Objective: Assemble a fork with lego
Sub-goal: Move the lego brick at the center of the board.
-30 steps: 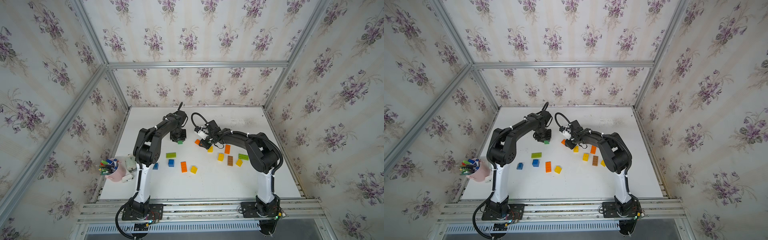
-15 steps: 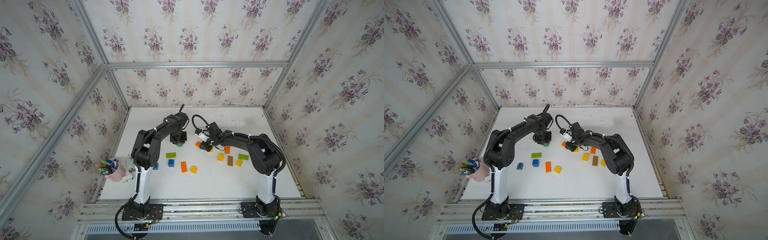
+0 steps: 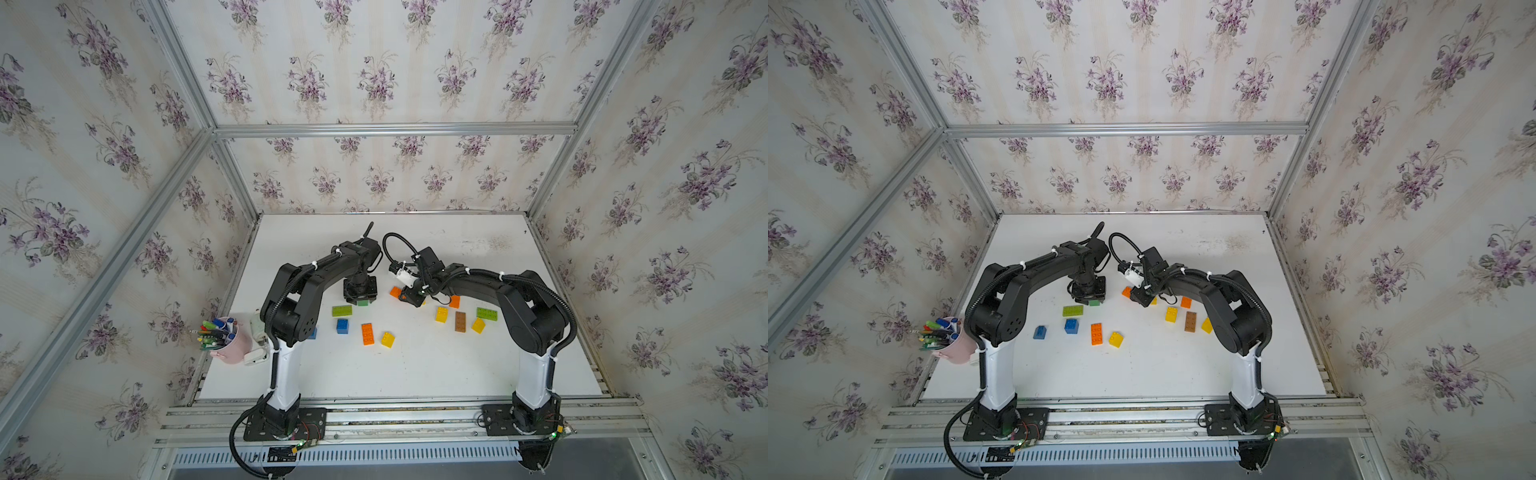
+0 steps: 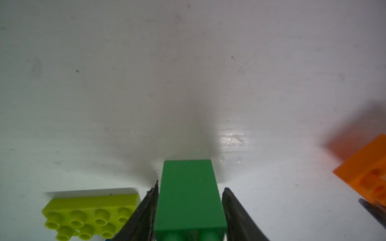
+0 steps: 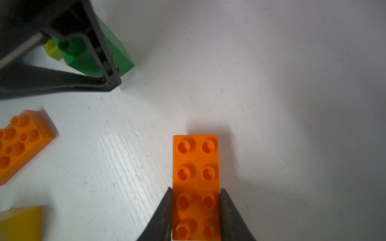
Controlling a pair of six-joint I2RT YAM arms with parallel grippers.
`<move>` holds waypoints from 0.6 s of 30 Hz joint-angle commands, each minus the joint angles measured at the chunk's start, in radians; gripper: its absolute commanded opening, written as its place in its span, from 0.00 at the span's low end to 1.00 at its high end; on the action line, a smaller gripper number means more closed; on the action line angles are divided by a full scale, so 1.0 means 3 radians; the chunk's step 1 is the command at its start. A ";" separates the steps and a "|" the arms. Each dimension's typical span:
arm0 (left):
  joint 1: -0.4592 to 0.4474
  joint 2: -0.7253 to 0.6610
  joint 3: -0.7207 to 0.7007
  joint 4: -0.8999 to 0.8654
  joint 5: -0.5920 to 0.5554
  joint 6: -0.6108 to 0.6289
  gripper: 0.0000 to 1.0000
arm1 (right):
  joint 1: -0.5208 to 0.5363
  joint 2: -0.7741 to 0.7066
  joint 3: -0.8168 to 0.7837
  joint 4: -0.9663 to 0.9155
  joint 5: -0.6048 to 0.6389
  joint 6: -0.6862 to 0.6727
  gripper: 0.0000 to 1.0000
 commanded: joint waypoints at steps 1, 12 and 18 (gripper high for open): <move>0.0005 -0.0038 0.0008 0.0089 0.0054 -0.0009 0.70 | 0.0011 -0.0025 0.0030 -0.0075 -0.0012 -0.0074 0.37; 0.0201 -0.0412 -0.0195 0.0241 0.0436 0.0329 1.00 | 0.0042 -0.0078 0.0070 -0.0160 0.0003 -0.0056 0.51; 0.0310 -0.0619 -0.0359 0.0257 0.0759 0.0731 1.00 | 0.0071 -0.0053 0.0146 -0.0229 0.0060 -0.0117 0.56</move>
